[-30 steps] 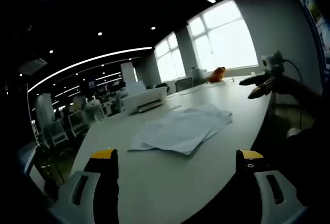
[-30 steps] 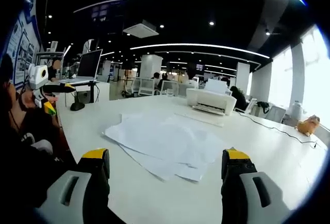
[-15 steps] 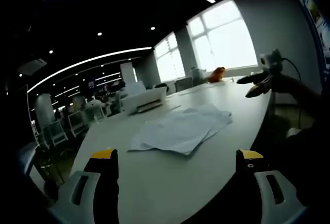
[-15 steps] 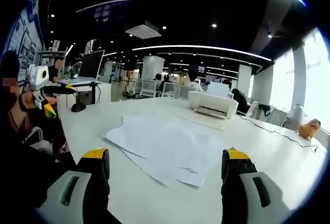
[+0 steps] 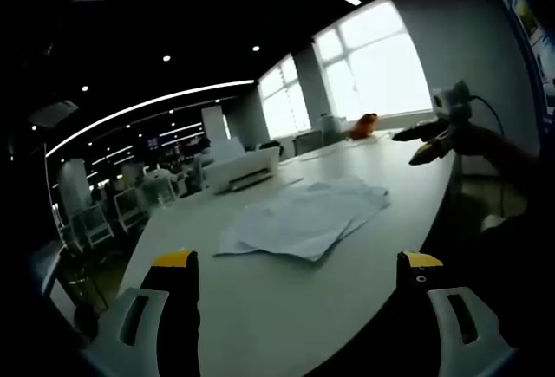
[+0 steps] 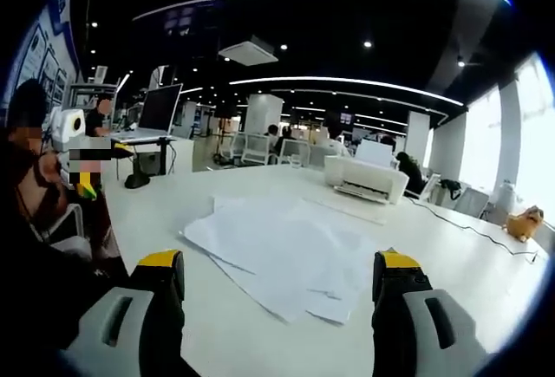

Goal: Organize the stack of printing papers by aligning and flattening the scattered papers on the table

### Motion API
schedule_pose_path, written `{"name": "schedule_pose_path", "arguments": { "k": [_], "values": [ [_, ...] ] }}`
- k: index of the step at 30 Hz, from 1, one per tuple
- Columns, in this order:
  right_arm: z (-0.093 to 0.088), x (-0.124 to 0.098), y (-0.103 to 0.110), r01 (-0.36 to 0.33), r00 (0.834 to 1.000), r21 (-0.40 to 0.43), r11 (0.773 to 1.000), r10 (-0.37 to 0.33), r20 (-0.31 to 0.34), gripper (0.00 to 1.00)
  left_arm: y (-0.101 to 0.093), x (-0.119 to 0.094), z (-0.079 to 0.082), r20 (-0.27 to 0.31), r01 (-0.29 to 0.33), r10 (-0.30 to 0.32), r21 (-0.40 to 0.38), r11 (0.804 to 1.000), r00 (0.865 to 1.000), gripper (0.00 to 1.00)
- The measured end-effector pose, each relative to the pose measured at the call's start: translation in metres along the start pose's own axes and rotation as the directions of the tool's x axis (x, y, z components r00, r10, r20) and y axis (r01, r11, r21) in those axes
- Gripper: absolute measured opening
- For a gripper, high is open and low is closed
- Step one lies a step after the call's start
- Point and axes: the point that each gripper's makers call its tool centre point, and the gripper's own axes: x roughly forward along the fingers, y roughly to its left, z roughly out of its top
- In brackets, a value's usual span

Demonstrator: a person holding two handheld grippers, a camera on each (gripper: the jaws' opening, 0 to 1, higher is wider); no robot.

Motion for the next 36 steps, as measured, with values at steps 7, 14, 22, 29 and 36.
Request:
{"name": "schedule_pose_path", "arguments": {
  "k": [7, 14, 22, 29, 36],
  "values": [
    [0.004, 0.008, 0.005, -0.024, 1.000, -0.008, 1.000, 0.024, 0.002, 0.85, 0.001, 0.000, 0.000, -0.002, -0.001, 0.001, 0.002, 1.000, 1.000, 0.97],
    [0.006, 0.013, 0.010, -0.032, 0.999, -0.016, 0.999, 0.032, 0.002, 0.85, 0.003, -0.001, 0.002, 0.000, -0.005, 0.005, 0.003, 1.000, 1.000, 0.97],
    [0.007, 0.020, 0.014, -0.045, 0.999, -0.018, 0.999, 0.045, 0.001, 0.85, 0.002, -0.002, 0.001, -0.003, -0.002, 0.002, 0.005, 1.000, 1.000, 0.97],
    [0.007, 0.026, 0.020, -0.059, 0.998, -0.018, 0.998, 0.059, 0.001, 0.85, 0.004, -0.004, 0.001, 0.000, -0.007, 0.007, 0.006, 1.000, 1.000, 0.97],
    [0.008, 0.030, 0.025, -0.067, 0.998, -0.016, 0.998, 0.067, -0.002, 0.85, 0.003, -0.004, 0.000, -0.001, -0.003, 0.003, 0.005, 1.000, 1.000, 0.97]
  ]
}}
